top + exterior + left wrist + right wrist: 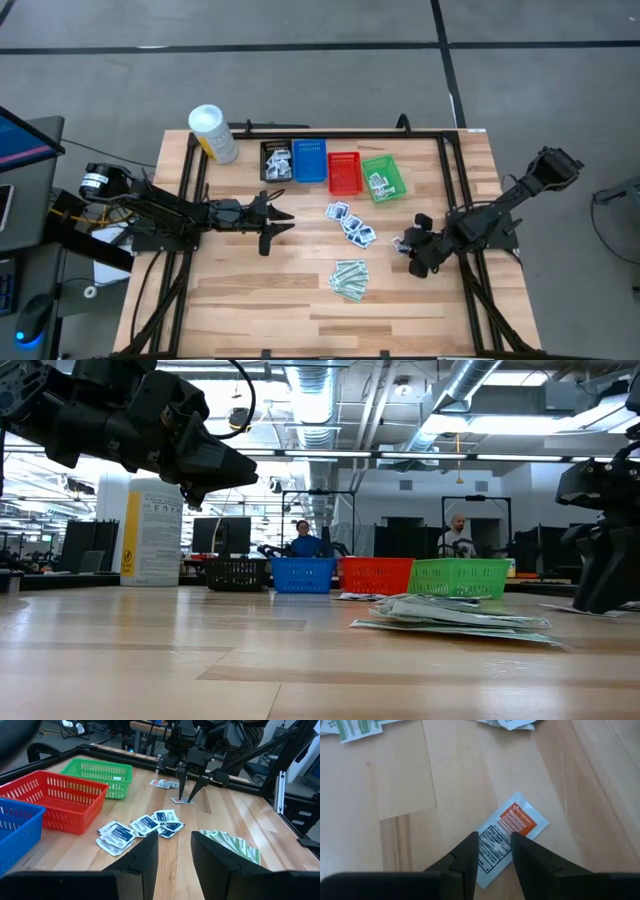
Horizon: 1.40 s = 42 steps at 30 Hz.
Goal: Pick & Place First Aid Supplies
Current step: Put the orange pad into the green bin
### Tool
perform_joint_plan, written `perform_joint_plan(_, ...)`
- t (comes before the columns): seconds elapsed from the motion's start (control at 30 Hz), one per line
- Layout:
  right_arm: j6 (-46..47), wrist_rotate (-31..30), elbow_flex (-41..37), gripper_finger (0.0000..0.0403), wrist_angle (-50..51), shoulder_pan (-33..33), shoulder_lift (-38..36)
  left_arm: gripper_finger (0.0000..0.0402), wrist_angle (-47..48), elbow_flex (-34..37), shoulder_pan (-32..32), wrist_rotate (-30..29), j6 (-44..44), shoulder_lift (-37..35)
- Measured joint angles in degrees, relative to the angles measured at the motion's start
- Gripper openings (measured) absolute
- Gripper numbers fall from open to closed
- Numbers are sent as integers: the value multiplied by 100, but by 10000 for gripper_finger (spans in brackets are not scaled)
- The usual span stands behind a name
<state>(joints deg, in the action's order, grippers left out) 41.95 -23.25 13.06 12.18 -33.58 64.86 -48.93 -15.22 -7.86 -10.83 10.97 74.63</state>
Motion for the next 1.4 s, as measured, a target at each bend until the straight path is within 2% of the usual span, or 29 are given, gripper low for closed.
perform_joint_plan(0.17,16,43,-6,93,40,2,2,116,1,0,0,0,-1,0)
perform_joint_plan(0.47,238,49,-15,32,88,2,7,116,0,0,-1,0,-1,0)
perform_joint_plan(0.67,463,358,-11,3,64,2,4,116,1,0,0,0,-1,0)
perform_joint_plan(0.93,482,730,-4,1,42,2,0,116,0,0,0,0,1,0)
perform_joint_plan(1.13,399,794,157,1,160,-4,-16,116,0,0,-2,0,1,0)
perform_joint_plan(1.4,330,614,591,35,698,128,-31,116,0,0,-1,0,1,0)
